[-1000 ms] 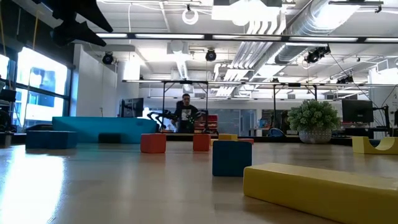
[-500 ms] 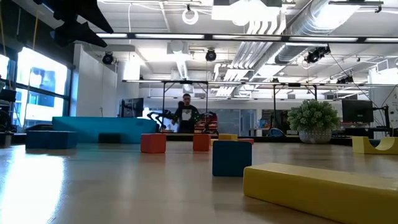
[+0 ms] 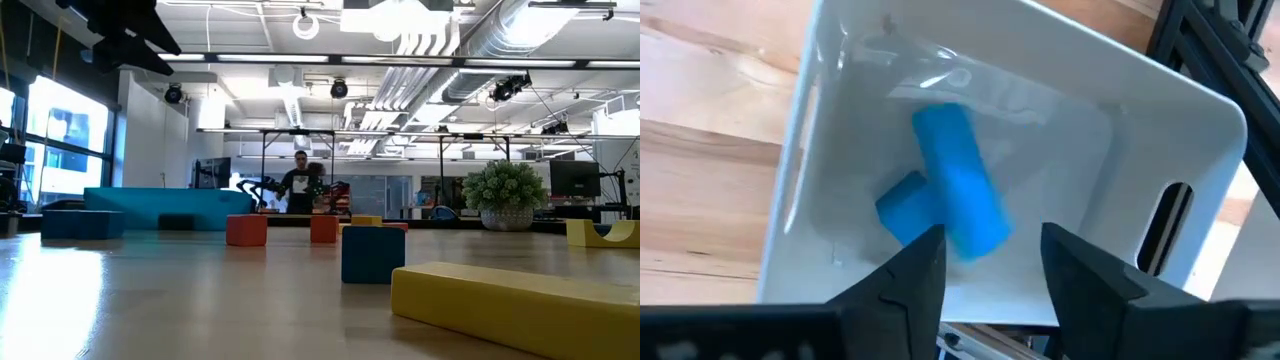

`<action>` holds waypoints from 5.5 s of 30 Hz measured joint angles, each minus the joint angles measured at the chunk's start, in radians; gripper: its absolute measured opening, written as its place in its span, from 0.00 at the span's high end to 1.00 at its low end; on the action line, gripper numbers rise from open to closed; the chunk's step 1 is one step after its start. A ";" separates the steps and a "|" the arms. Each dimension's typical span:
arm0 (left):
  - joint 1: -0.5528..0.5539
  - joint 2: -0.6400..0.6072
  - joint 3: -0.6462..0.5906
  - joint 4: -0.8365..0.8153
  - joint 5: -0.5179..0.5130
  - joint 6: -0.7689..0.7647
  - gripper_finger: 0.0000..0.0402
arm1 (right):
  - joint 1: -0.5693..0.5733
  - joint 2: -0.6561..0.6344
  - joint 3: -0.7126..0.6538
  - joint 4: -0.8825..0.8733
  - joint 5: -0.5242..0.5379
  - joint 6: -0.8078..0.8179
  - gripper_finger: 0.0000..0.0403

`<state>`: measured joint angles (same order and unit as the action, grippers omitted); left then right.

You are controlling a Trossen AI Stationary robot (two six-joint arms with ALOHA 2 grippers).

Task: Sort & place blocks by color
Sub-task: Put the top right blue block into the white bin

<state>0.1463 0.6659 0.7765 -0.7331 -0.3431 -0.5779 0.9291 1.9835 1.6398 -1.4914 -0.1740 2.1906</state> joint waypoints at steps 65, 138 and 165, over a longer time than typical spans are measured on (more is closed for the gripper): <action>0.598 0.436 0.136 0.159 0.313 0.539 0.51 | -1.176 -0.325 0.002 0.120 0.572 -1.730 0.57; 0.404 0.583 0.168 -0.434 0.507 -0.059 0.51 | -1.456 -0.322 0.002 0.630 0.051 -1.987 0.57; 0.096 0.583 0.168 -0.429 0.331 -0.757 0.51 | -1.374 -0.322 0.002 0.590 0.052 -2.098 0.57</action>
<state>0.2426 1.2491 0.9443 -1.1625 -0.0126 -1.3346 -0.4446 1.6615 1.6413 -0.9016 -0.1215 0.0924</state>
